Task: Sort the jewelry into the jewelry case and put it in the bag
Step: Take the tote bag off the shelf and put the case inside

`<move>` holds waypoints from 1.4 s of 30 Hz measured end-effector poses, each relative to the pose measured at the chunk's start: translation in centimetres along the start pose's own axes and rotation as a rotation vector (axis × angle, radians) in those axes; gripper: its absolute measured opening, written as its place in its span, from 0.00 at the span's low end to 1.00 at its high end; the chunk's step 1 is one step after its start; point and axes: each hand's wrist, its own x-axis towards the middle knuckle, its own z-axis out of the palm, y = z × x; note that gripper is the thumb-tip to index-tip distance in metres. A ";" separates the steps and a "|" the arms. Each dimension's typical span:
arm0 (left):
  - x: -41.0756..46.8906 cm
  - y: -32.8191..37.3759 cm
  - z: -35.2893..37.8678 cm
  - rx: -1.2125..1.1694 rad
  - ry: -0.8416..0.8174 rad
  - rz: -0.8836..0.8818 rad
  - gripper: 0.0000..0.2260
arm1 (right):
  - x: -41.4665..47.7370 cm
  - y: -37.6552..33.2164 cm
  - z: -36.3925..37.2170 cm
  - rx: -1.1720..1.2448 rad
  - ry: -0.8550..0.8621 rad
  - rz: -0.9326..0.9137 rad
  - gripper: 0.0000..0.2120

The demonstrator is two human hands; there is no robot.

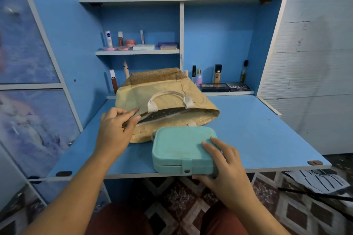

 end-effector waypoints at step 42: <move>0.3 -1.0 -0.4 -0.014 0.123 0.092 0.17 | 3.7 -2.2 -2.4 0.670 -0.265 0.424 0.45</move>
